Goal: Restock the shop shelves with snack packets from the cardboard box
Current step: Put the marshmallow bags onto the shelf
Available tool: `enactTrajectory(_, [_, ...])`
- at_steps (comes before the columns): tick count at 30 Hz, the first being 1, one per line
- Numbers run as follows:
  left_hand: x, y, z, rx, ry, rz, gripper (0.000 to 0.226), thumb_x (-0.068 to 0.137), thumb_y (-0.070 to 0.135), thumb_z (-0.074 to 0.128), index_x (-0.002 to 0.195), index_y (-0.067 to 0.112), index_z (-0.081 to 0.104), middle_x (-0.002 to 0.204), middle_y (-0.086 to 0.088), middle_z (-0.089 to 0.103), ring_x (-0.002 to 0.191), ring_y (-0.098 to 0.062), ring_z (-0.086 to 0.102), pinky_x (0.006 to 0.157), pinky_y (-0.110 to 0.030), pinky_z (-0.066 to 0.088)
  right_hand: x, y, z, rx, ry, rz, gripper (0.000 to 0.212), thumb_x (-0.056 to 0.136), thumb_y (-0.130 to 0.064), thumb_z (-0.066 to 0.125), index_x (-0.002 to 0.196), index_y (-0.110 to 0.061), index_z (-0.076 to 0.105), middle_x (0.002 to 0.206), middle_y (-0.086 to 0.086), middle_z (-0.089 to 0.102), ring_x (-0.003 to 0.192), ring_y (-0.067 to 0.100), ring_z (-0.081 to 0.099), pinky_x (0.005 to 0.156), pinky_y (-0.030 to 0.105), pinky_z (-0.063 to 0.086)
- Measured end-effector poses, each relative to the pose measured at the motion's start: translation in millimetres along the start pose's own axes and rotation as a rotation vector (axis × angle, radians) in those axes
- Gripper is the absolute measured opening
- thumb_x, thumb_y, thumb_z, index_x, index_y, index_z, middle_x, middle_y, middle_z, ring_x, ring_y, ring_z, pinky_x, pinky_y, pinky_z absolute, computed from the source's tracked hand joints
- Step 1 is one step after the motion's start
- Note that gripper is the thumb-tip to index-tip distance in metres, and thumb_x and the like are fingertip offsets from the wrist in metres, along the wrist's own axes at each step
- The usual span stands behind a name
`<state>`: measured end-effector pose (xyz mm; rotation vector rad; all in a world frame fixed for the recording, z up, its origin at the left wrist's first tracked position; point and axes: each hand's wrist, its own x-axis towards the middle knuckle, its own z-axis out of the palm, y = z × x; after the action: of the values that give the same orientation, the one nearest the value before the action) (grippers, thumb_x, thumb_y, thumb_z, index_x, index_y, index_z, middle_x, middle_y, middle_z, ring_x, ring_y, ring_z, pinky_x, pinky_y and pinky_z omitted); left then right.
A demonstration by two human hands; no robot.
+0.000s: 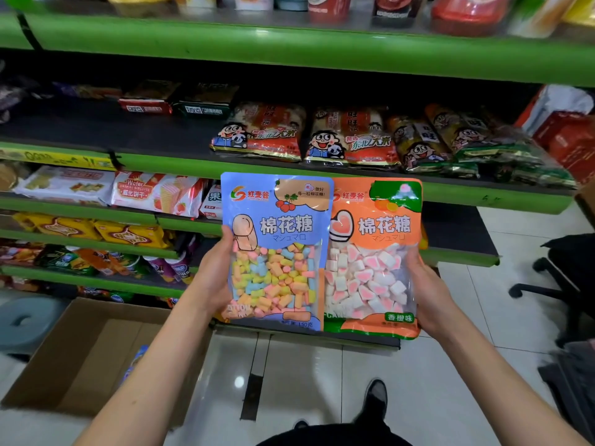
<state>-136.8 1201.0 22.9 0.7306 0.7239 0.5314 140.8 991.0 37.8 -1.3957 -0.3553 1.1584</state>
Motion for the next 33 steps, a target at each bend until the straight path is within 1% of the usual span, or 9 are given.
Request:
enactTrajectory(4, [0, -4, 1, -0.001, 0.028, -0.015, 0.064, 0.089, 0.069, 0.045, 0.128, 0.025, 0.068, 0.132, -0.013, 0.066, 0.12, -0.037, 0.064, 0.091, -0.059, 0.054, 4, 5, -6, -0.037, 0.036, 0.043, 0.058, 0.089, -0.072, 0.042, 0.122, -0.03, 0.065, 0.116, 0.006, 0.074, 0.105, 0.03, 0.072, 0.094, 0.049, 0.055])
enactTrajectory(6, [0, -8, 2, -0.01, 0.043, -0.021, 0.059, 0.093, 0.066, 0.043, 0.124, 0.025, 0.07, 0.13, -0.014, 0.067, 0.118, -0.037, 0.066, 0.087, -0.056, 0.057, 5, 9, -9, -0.037, 0.052, 0.069, 0.06, 0.09, -0.07, 0.042, 0.125, -0.026, 0.063, 0.116, 0.007, 0.075, 0.104, 0.03, 0.072, 0.089, 0.047, 0.057])
enactTrajectory(9, [-1, -13, 4, -0.02, 0.046, -0.04, 0.058, 0.096, 0.063, 0.04, 0.124, 0.023, 0.071, 0.131, -0.015, 0.067, 0.118, -0.037, 0.065, 0.093, -0.057, 0.054, 6, 13, -14, -0.006, 0.076, 0.091, 0.058, 0.089, -0.068, 0.046, 0.124, -0.025, 0.063, 0.114, 0.007, 0.075, 0.101, 0.029, 0.073, 0.072, 0.04, 0.062])
enactTrajectory(11, [-1, -17, 5, -0.032, 0.047, -0.058, 0.059, 0.096, 0.063, 0.042, 0.127, 0.021, 0.069, 0.131, -0.016, 0.067, 0.119, -0.038, 0.065, 0.092, -0.057, 0.054, 6, 16, -17, 0.01, 0.083, 0.099, 0.059, 0.084, -0.069, 0.048, 0.123, -0.026, 0.063, 0.113, 0.007, 0.076, 0.101, 0.03, 0.074, 0.07, 0.039, 0.062])
enactTrajectory(17, [1, -30, 10, -0.037, 0.073, -0.115, 0.061, 0.096, 0.062, 0.042, 0.13, 0.018, 0.067, 0.129, -0.016, 0.068, 0.116, -0.038, 0.066, 0.084, -0.054, 0.058, 6, 22, -27, 0.003, 0.12, 0.116, 0.061, 0.083, -0.07, 0.048, 0.123, -0.026, 0.063, 0.113, 0.009, 0.075, 0.101, 0.032, 0.073, 0.089, 0.048, 0.056])
enactTrajectory(21, [7, -39, 18, -0.037, 0.099, -0.156, 0.062, 0.097, 0.063, 0.039, 0.135, 0.019, 0.063, 0.131, -0.016, 0.066, 0.119, -0.039, 0.064, 0.094, -0.057, 0.053, 4, 21, -39, 0.002, 0.158, 0.126, 0.052, 0.095, -0.064, 0.043, 0.122, -0.024, 0.063, 0.111, 0.009, 0.076, 0.098, 0.033, 0.074, 0.085, 0.047, 0.058])
enactTrajectory(26, [15, -47, 34, -0.047, 0.132, -0.158, 0.061, 0.098, 0.062, 0.039, 0.132, 0.019, 0.064, 0.127, -0.015, 0.069, 0.113, -0.039, 0.067, 0.082, -0.054, 0.059, 5, 15, -62, 0.03, 0.183, 0.127, 0.052, 0.095, -0.061, 0.047, 0.123, -0.021, 0.064, 0.11, 0.009, 0.076, 0.097, 0.032, 0.074, 0.067, 0.039, 0.062])
enactTrajectory(30, [24, -56, 50, -0.104, 0.151, -0.161, 0.061, 0.097, 0.065, 0.04, 0.13, 0.021, 0.068, 0.131, -0.015, 0.067, 0.117, -0.04, 0.065, 0.097, -0.057, 0.051, 16, 9, -91, 0.044, 0.212, 0.131, 0.05, 0.095, -0.056, 0.051, 0.12, -0.015, 0.067, 0.11, 0.012, 0.076, 0.097, 0.032, 0.074, 0.071, 0.039, 0.062])
enactTrajectory(33, [31, -66, 61, -0.135, 0.142, -0.167, 0.063, 0.096, 0.068, 0.039, 0.131, 0.023, 0.067, 0.135, -0.014, 0.064, 0.121, -0.04, 0.062, 0.105, -0.06, 0.044, 27, 0, -119, 0.072, 0.214, 0.147, 0.043, 0.098, -0.047, 0.054, 0.116, -0.011, 0.067, 0.106, 0.013, 0.077, 0.092, 0.032, 0.075, 0.063, 0.04, 0.062])
